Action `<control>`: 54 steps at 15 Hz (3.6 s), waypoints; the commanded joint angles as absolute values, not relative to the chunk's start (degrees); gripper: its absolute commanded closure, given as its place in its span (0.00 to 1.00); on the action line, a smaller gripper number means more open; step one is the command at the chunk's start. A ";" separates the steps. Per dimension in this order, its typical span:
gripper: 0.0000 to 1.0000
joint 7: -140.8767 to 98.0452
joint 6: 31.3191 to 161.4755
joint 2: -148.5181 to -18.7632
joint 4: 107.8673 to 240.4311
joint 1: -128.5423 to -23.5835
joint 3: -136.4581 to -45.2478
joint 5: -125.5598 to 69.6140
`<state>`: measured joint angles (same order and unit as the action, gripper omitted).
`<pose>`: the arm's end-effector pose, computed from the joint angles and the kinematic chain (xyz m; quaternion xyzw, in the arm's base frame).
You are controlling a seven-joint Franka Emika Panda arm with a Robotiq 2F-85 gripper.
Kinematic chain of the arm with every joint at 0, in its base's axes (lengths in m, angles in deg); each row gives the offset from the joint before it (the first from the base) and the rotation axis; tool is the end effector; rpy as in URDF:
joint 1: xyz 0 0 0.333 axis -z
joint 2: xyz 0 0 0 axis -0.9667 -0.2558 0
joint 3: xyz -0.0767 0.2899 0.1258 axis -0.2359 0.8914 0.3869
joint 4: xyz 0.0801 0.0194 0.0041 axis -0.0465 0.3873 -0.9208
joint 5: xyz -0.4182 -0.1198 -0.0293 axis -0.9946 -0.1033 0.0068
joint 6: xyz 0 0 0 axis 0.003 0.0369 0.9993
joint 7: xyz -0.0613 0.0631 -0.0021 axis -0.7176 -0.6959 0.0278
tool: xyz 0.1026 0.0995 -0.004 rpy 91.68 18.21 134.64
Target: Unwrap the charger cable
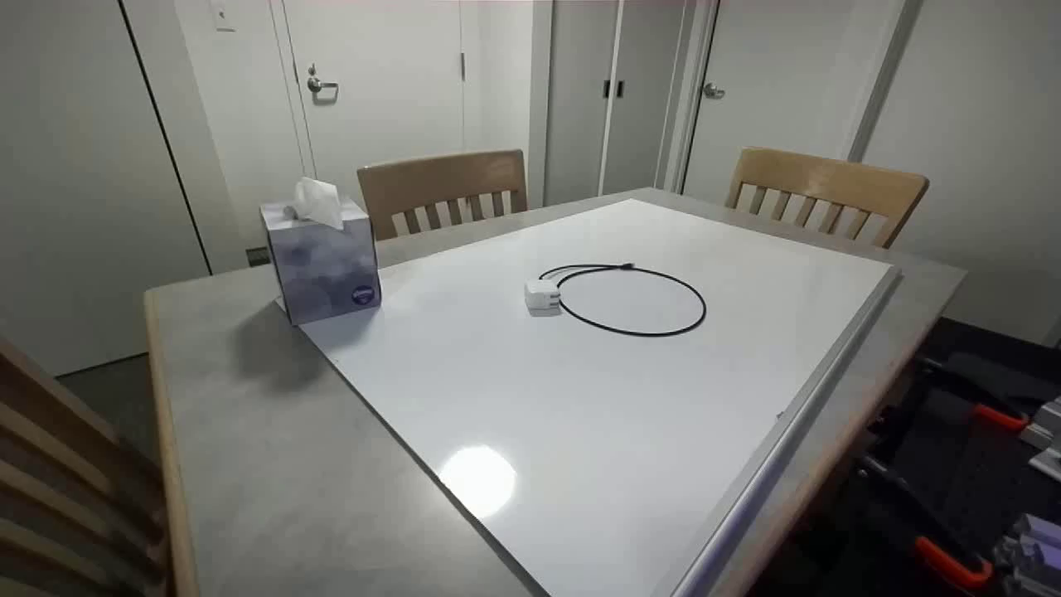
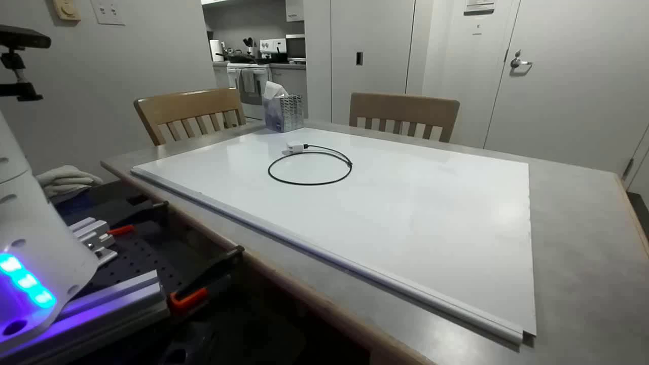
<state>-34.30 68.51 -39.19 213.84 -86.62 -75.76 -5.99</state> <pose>0.4029 0.2121 0.4937 -0.9932 0.0107 0.0189 0.1146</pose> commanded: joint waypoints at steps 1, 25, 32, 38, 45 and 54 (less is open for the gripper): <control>0.00 -34.08 68.25 -39.16 213.69 -85.93 -75.23 -5.74; 0.00 -30.83 66.84 -40.82 220.76 -80.00 -79.21 -16.25; 0.00 -30.13 67.59 -40.41 221.79 -79.47 -79.87 -15.87; 0.00 -22.78 70.90 -43.14 221.71 -80.00 -80.15 -20.20; 0.00 -8.26 77.09 -50.81 221.55 -80.93 -80.89 -27.47; 0.00 -7.61 77.32 -54.65 221.76 -80.65 -81.48 -35.27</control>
<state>-7.50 77.40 -54.65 221.82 -80.38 -81.25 -35.22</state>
